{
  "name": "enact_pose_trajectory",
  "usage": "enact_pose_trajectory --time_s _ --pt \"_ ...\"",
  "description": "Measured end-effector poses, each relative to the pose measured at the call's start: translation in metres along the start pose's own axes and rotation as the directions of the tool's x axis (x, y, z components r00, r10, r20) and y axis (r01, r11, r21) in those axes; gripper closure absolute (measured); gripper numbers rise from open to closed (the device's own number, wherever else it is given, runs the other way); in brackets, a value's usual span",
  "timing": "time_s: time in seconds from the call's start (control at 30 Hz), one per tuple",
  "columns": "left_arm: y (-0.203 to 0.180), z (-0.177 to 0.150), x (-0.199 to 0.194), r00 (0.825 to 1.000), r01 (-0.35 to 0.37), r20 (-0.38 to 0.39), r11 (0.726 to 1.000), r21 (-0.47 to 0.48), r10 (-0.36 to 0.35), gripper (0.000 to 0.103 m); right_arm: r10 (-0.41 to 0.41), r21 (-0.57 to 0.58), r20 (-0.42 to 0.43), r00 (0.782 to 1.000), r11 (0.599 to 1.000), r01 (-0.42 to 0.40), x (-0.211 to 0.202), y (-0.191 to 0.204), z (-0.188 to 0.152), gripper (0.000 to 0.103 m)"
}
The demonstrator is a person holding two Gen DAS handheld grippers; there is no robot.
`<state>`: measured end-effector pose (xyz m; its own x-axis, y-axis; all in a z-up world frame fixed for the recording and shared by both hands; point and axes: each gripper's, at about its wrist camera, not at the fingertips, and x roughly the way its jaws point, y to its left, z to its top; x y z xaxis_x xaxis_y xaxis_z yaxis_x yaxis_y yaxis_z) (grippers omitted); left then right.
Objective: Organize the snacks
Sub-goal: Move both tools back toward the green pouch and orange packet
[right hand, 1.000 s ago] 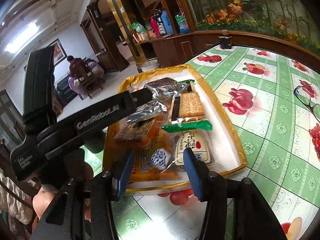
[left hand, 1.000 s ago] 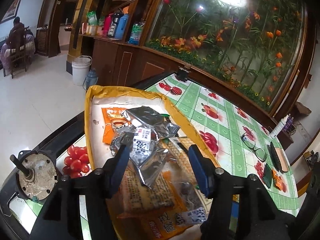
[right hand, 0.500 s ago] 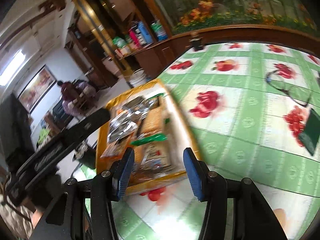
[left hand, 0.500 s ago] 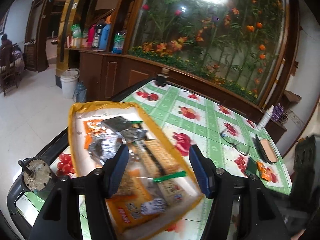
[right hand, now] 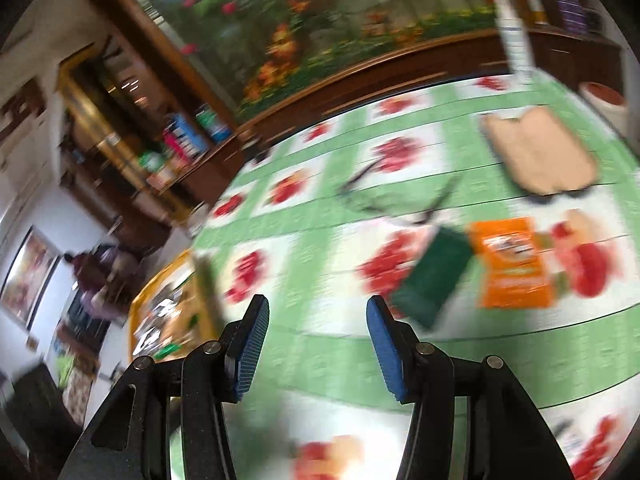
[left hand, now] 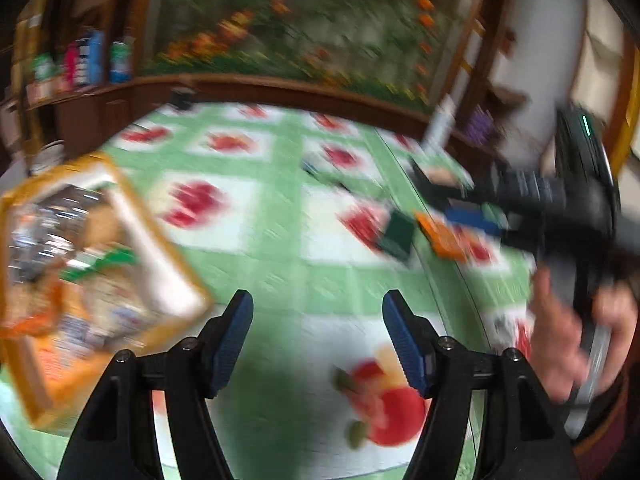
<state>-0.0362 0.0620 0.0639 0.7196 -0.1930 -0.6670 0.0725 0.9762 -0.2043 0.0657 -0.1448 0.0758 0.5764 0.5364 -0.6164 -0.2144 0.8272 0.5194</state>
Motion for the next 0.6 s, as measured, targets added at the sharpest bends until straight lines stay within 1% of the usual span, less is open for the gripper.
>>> enact_pose_trajectory --time_s 0.03,0.1,0.13,0.17,0.23,0.27,0.33,0.43,0.47,0.5,0.6 --pt "-0.012 -0.006 0.010 1.000 0.004 -0.024 1.000 0.031 -0.003 0.037 -0.033 0.017 0.009 0.999 0.999 0.033 -0.005 -0.013 0.004 0.048" --pt "-0.023 -0.014 0.020 0.998 0.018 -0.058 0.998 0.056 -0.014 0.037 -0.108 0.055 0.017 0.994 0.993 0.107 -0.009 -0.037 0.013 0.048" --pt "-0.027 -0.016 0.025 0.997 0.028 -0.075 0.998 0.063 -0.024 0.037 -0.152 0.070 0.003 0.988 0.986 0.152 -0.009 -0.052 0.019 0.042" --pt "-0.029 -0.017 0.028 0.996 0.035 -0.085 0.997 0.068 -0.029 0.037 -0.184 0.071 -0.020 0.983 0.980 0.185 -0.006 -0.061 0.023 0.040" --pt "-0.031 -0.018 0.030 0.996 0.036 -0.085 0.997 0.071 -0.030 0.037 -0.254 0.068 -0.066 0.965 0.964 0.258 0.001 -0.084 0.029 0.039" --pt "-0.030 -0.017 0.030 0.996 0.037 -0.081 0.997 0.068 -0.031 0.037 -0.276 0.063 -0.085 0.957 0.957 0.282 0.005 -0.091 0.030 0.039" --pt "-0.025 -0.014 0.030 0.997 0.037 -0.076 0.998 0.054 -0.033 0.037 -0.294 0.057 -0.121 0.948 0.951 0.303 0.013 -0.102 0.030 0.039" --pt "-0.017 -0.012 0.029 0.996 0.040 -0.077 0.999 0.033 -0.037 0.037 -0.303 0.039 -0.146 0.942 0.949 0.312 0.024 -0.104 0.032 0.039" --pt "-0.015 -0.012 0.029 0.996 0.042 -0.080 0.999 0.026 -0.040 0.037 -0.320 0.016 -0.153 0.935 0.945 0.326 0.029 -0.101 0.031 0.038" --pt "-0.013 -0.012 0.030 0.996 0.044 -0.082 0.999 0.022 -0.042 0.037 -0.349 -0.011 -0.159 0.923 0.936 0.352 0.035 -0.098 0.030 0.037" --pt "-0.010 -0.012 0.030 0.996 0.044 -0.081 0.999 0.015 -0.043 0.037 -0.377 -0.061 -0.142 0.915 0.926 0.372 0.045 -0.090 0.029 0.033"
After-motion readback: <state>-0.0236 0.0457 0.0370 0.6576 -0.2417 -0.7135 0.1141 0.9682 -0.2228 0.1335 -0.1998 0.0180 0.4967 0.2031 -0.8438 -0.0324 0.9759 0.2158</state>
